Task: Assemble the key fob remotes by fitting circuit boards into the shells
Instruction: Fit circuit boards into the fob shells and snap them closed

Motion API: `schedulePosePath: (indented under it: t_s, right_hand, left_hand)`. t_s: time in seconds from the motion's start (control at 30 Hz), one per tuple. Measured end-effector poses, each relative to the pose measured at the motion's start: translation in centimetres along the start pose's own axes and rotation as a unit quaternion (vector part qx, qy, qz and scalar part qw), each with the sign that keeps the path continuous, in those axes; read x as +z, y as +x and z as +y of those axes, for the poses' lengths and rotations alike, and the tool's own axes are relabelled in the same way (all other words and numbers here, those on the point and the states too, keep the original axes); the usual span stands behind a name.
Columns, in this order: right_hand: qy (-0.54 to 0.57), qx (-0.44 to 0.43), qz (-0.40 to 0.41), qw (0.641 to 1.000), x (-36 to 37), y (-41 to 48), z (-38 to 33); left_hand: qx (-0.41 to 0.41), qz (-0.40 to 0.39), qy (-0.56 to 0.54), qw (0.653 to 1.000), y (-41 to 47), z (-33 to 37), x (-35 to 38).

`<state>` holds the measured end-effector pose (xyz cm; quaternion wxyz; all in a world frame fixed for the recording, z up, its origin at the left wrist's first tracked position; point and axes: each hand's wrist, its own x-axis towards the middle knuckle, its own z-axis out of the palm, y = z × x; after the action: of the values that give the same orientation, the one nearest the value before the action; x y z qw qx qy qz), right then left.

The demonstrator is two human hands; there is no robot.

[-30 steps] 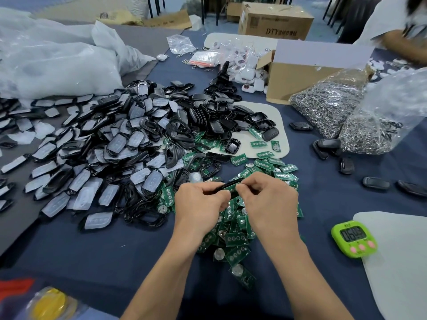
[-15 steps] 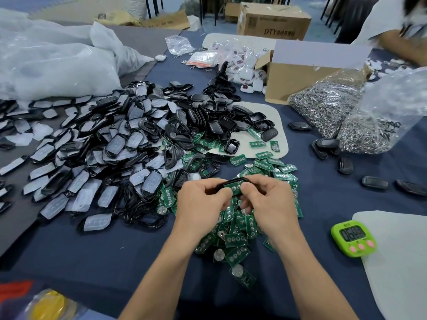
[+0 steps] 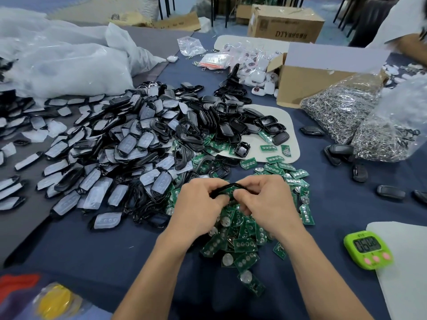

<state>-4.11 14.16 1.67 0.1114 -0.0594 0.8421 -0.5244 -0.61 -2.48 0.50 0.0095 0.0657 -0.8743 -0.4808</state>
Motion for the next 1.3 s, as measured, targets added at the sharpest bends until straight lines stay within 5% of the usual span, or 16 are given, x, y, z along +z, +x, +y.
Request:
schedulePosePath:
  t_s: [0.13, 0.33, 0.53, 0.73, 0.9, 1.07, 1.2, 1.3]
  right_hand:
    - [-0.005, -0.008, -0.041, 0.999, 0.6, 1.9, -1.1]
    - [0.025, -0.038, 0.018, 0.999, 4.0, 5.7, -2.8]
    - [-0.223, -0.097, -0.029, 0.97, 8.3, 11.8, -5.1]
    - [-0.453, -0.18, -0.106, 0.867, 11.9, 13.8, -4.7]
    - [-0.466, -0.17, -0.071, 0.865, 11.3, 13.3, -4.7]
    - [-0.368, -0.179, -0.022, 0.912, 11.6, 12.6, -6.3]
    - [-0.303, -0.173, -0.072, 0.934, 14.0, 14.0, -8.4]
    - [-0.323, -0.206, -0.126, 0.915, 16.0, 15.4, -9.9]
  left_hand:
    - [-0.034, 0.009, -0.07, 0.997, 0.4, -1.1, -0.9]
    - [-0.114, 0.184, -0.18, 0.96, 1.1, -3.0, -2.2]
    - [-0.158, 0.296, -0.311, 0.889, 1.6, -5.9, -5.2]
    - [-0.155, 0.305, -0.341, 0.875, 1.7, -6.8, -6.6]
    - [-0.147, 0.306, -0.347, 0.874, 1.8, -6.8, -7.0]
    - [-0.157, 0.323, -0.356, 0.863, 1.9, -7.1, -7.4]
    - [-0.161, 0.321, -0.352, 0.864, 1.6, -7.1, -7.5]
    - [-0.166, 0.327, -0.35, 0.862, 1.5, -7.2, -7.8]
